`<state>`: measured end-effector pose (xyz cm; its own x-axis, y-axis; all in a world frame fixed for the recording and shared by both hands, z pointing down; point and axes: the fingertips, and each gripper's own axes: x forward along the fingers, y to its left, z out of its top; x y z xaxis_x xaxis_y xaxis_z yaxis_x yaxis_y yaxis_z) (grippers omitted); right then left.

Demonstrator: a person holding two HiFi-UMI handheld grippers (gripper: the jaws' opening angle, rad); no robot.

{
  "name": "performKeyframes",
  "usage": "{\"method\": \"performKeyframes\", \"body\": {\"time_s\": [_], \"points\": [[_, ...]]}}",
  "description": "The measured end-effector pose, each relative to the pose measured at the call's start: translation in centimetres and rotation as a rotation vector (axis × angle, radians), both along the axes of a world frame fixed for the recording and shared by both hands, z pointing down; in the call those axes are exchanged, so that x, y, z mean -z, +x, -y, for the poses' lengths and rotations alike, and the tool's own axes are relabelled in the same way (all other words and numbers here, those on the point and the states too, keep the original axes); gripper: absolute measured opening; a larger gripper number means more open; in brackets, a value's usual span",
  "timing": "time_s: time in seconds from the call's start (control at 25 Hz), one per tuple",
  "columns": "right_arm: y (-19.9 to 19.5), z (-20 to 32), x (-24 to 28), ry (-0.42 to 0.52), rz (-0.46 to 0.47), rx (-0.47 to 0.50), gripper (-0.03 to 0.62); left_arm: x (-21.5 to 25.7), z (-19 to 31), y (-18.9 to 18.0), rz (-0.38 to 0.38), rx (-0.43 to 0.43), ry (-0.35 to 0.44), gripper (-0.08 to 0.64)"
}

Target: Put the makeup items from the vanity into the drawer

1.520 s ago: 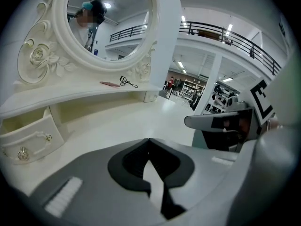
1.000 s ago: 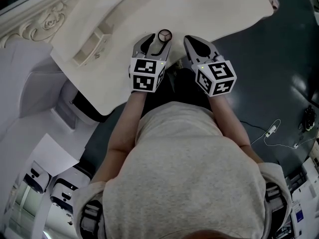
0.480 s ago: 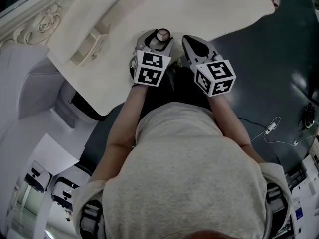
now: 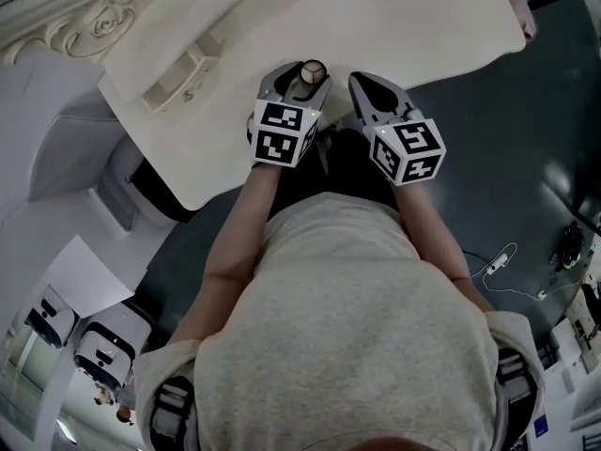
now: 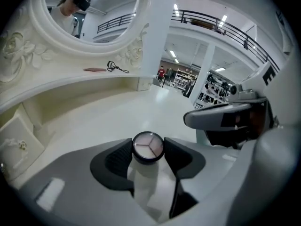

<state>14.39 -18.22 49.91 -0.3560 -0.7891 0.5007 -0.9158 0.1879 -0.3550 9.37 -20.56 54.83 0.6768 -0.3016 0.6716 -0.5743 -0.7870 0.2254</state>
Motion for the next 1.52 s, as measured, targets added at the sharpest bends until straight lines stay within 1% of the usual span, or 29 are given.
{"method": "performKeyframes", "body": {"time_s": [0.2, 0.32, 0.6, 0.76, 0.92, 1.0, 1.16, 1.32, 1.52], "points": [[-1.9, 1.3, 1.2, 0.038, -0.011, 0.065, 0.008, 1.8, 0.9, -2.4, -0.036, 0.091, 0.018, 0.218], [-3.4, 2.3, 2.0, 0.067, -0.009, 0.101, 0.008, 2.8, 1.4, -4.6, -0.046, 0.148, 0.025, 0.218], [-7.0, 4.4, 4.0, 0.127, -0.02, 0.189, 0.008, 5.8, 3.0, -10.0, -0.056, 0.28, 0.085, 0.218], [-9.2, 5.9, 5.2, 0.166, -0.021, 0.238, 0.008, 7.3, 4.3, -13.4, -0.02, 0.338, 0.152, 0.218], [-11.0, 7.3, 6.2, 0.199, -0.028, 0.279, 0.008, 8.3, 5.7, -17.0, 0.027, 0.398, 0.204, 0.218], [-11.7, 8.1, 6.7, 0.215, -0.029, 0.297, 0.008, 9.0, 6.6, -18.7, 0.037, 0.437, 0.226, 0.219], [-13.2, 9.2, 7.3, 0.236, -0.04, 0.332, 0.008, 9.5, 8.0, -21.6, 0.053, 0.509, 0.239, 0.218], [-14.3, 10.2, 7.7, 0.248, -0.053, 0.368, 0.008, 9.3, 8.9, -23.7, 0.076, 0.557, 0.238, 0.218], [-14.5, 11.0, 7.7, 0.247, -0.061, 0.38, 0.008, 8.2, 9.5, -24.3, 0.105, 0.547, 0.212, 0.218]]}}
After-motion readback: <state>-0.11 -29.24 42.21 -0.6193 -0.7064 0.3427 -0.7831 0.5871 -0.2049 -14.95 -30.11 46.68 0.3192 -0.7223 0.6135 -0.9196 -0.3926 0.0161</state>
